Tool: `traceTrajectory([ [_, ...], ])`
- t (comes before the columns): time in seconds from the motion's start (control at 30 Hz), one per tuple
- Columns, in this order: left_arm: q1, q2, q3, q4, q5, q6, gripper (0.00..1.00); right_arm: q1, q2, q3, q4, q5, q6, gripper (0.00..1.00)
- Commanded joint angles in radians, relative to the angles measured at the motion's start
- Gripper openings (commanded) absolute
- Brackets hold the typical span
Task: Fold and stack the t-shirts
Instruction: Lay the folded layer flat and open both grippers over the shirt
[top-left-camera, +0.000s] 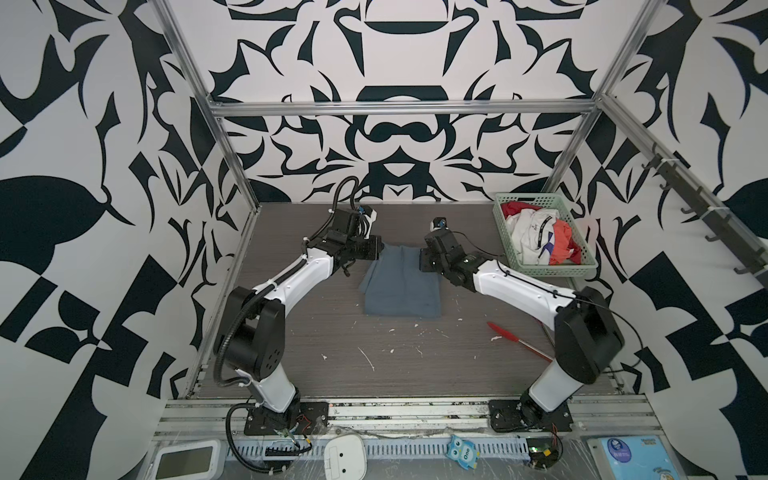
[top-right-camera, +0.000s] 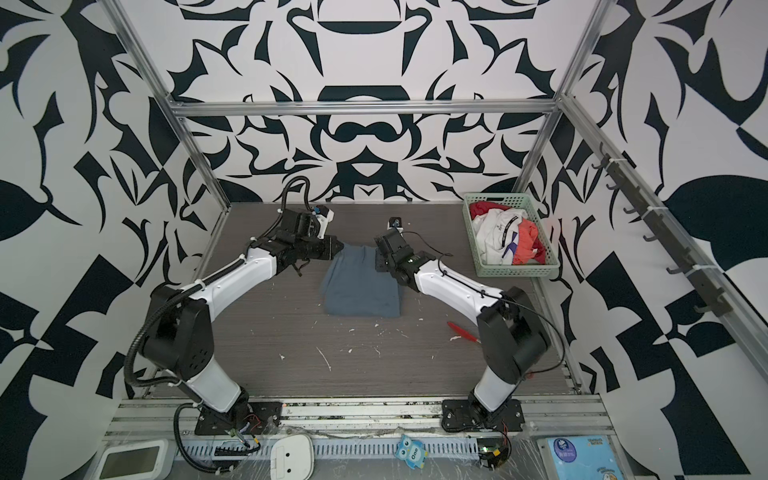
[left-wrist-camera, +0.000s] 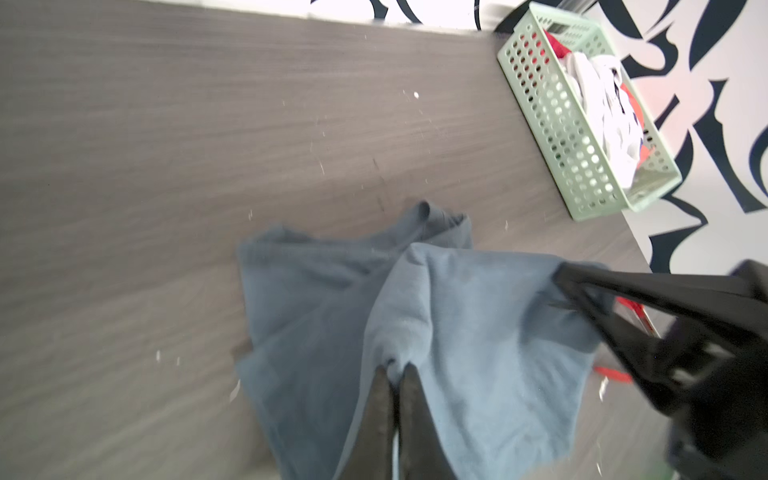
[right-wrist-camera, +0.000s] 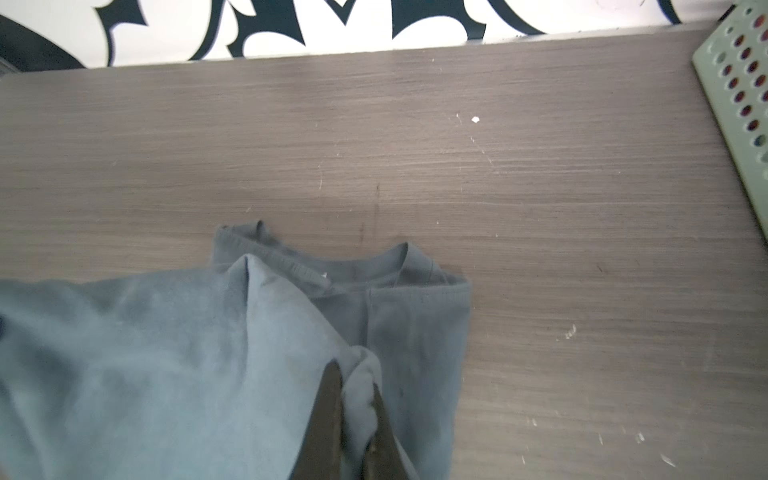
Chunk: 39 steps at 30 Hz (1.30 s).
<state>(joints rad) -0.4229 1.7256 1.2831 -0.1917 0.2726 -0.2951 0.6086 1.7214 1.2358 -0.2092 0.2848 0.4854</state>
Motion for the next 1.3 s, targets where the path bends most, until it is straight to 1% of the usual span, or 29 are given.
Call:
traceTrajectory([
  [0.0,0.036,0.121,0.032,-0.012,0.053,-0.010,0.00,-0.025,0.102,0.063,-0.039,-0.027,-0.031,0.00],
  [0.1,0.058,0.197,0.071,-0.002,0.113,-0.041,0.00,-0.033,0.167,0.110,-0.071,-0.013,-0.036,0.00],
  [0.17,0.062,0.221,0.081,0.006,0.113,-0.045,0.00,-0.038,0.180,0.119,-0.078,0.006,-0.038,0.00],
  [0.3,0.069,0.251,0.104,0.004,0.112,-0.053,0.00,-0.062,0.187,0.125,-0.078,0.000,-0.028,0.00],
  [0.33,0.072,0.258,0.109,0.000,0.107,-0.058,0.04,-0.068,0.188,0.127,-0.083,0.006,-0.023,0.00],
  [0.4,0.083,0.268,0.116,0.001,0.108,-0.069,0.15,-0.073,0.188,0.132,-0.091,0.014,-0.015,0.00],
  [0.43,0.087,0.269,0.116,0.004,0.106,-0.079,0.25,-0.075,0.187,0.133,-0.094,0.017,-0.012,0.01],
  [0.47,0.090,0.270,0.115,0.007,0.106,-0.085,0.31,-0.075,0.184,0.131,-0.095,0.020,-0.011,0.07],
  [0.5,0.093,0.266,0.111,0.011,0.100,-0.091,0.40,-0.075,0.180,0.130,-0.095,0.025,-0.009,0.16],
  [0.53,0.095,0.256,0.103,0.016,0.085,-0.098,0.50,-0.075,0.172,0.126,-0.092,0.023,-0.008,0.22],
  [0.6,0.095,0.233,0.084,0.015,0.055,-0.102,0.61,-0.075,0.154,0.119,-0.091,0.029,-0.008,0.30],
  [0.63,0.096,0.216,0.067,0.015,0.031,-0.104,0.64,-0.075,0.140,0.115,-0.092,0.032,-0.007,0.35],
  [0.67,0.096,0.196,0.051,0.015,0.014,-0.104,0.65,-0.075,0.126,0.108,-0.091,0.034,-0.007,0.36],
  [0.7,0.095,0.173,0.027,0.016,-0.009,-0.104,0.71,-0.075,0.106,0.098,-0.096,0.042,-0.005,0.41],
  [0.73,0.095,0.145,-0.001,0.018,-0.041,-0.104,0.75,-0.076,0.084,0.083,-0.100,0.049,-0.004,0.50],
  [0.8,0.095,0.086,-0.065,0.025,-0.103,-0.103,0.88,-0.075,0.036,0.044,-0.100,0.059,0.007,0.52],
  [0.83,0.095,0.056,-0.099,0.028,-0.129,-0.102,0.91,-0.075,0.006,0.017,-0.102,0.063,0.017,0.64],
  [0.87,0.093,0.029,-0.126,0.027,-0.146,-0.102,0.91,-0.075,-0.020,-0.008,-0.100,0.056,0.026,0.65],
  [0.9,0.092,0.002,-0.152,0.018,-0.157,-0.102,0.91,-0.075,-0.052,-0.041,-0.096,0.035,0.041,0.64],
  [1.0,0.066,-0.066,-0.210,-0.013,-0.146,-0.107,0.90,-0.063,-0.136,-0.150,-0.058,-0.031,0.120,0.59],
  [1.03,0.048,-0.081,-0.227,-0.020,-0.149,-0.108,0.89,-0.055,-0.157,-0.188,-0.045,-0.045,0.141,0.55],
  [1.1,0.022,-0.096,-0.248,-0.031,-0.153,-0.117,0.89,-0.033,-0.180,-0.236,-0.037,-0.058,0.171,0.50],
  [1.17,0.014,-0.097,-0.266,-0.029,-0.148,-0.140,0.88,-0.008,-0.187,-0.270,-0.021,-0.069,0.198,0.45],
  [1.27,0.013,-0.097,-0.306,0.008,-0.120,-0.167,0.86,0.029,-0.178,-0.306,0.010,-0.076,0.236,0.45],
])
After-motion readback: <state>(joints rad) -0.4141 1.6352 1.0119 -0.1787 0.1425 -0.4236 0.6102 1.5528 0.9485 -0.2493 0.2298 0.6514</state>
